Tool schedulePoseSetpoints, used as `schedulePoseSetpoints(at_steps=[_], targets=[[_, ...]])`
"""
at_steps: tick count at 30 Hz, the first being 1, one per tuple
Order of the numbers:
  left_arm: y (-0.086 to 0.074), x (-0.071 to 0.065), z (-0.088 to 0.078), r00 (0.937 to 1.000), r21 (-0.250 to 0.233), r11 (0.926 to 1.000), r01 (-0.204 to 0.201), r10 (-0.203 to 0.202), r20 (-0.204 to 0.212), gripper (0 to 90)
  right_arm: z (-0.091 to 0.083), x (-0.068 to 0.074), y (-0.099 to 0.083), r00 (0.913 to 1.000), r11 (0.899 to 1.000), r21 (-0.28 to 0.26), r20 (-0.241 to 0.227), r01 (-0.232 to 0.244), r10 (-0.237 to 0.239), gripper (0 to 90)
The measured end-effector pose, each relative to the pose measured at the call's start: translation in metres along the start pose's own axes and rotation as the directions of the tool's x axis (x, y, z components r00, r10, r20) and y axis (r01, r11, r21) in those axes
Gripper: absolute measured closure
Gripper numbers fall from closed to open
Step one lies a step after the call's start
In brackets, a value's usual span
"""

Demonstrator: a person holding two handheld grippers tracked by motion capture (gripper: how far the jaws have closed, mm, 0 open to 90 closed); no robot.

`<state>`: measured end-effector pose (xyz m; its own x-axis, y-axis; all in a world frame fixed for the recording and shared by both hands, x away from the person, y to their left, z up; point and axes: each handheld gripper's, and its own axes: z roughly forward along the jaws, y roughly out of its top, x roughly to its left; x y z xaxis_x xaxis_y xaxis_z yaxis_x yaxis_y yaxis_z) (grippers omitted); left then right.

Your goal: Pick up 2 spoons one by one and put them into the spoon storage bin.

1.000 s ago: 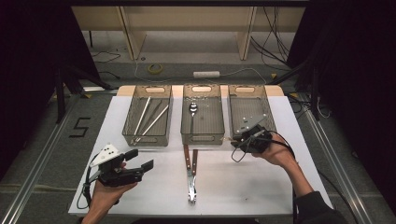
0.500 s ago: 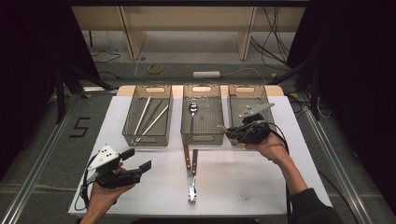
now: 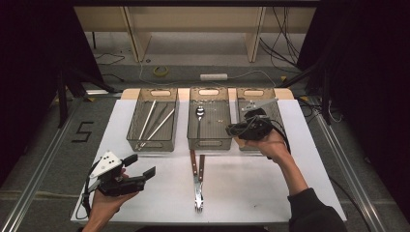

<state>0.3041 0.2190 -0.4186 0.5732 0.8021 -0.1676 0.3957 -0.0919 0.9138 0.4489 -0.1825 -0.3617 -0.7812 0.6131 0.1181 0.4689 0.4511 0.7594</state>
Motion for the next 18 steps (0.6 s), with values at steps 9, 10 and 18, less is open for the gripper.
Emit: schedulePoseSetpoints(at_steps=[9,10,18], targets=[[0.000,-0.001,0.002,1.0000,-0.001,1.0000,0.002,-0.002,0.000,17.3,0.005,-0.004,0.017,0.9991,0.999,-0.028,0.011,-0.041,0.042,77.5],[0.000,-0.001,0.002,1.0000,0.001,1.0000,0.002,-0.002,0.000,17.3,0.005,-0.005,0.019,0.9987,0.998,-0.032,0.014,-0.049,0.049,77.5],[0.000,-0.001,0.002,1.0000,-0.001,1.0000,-0.004,0.004,0.001,17.3,0.010,-0.009,0.034,0.9950,0.994,-0.057,0.026,-0.095,0.096,77.5]])
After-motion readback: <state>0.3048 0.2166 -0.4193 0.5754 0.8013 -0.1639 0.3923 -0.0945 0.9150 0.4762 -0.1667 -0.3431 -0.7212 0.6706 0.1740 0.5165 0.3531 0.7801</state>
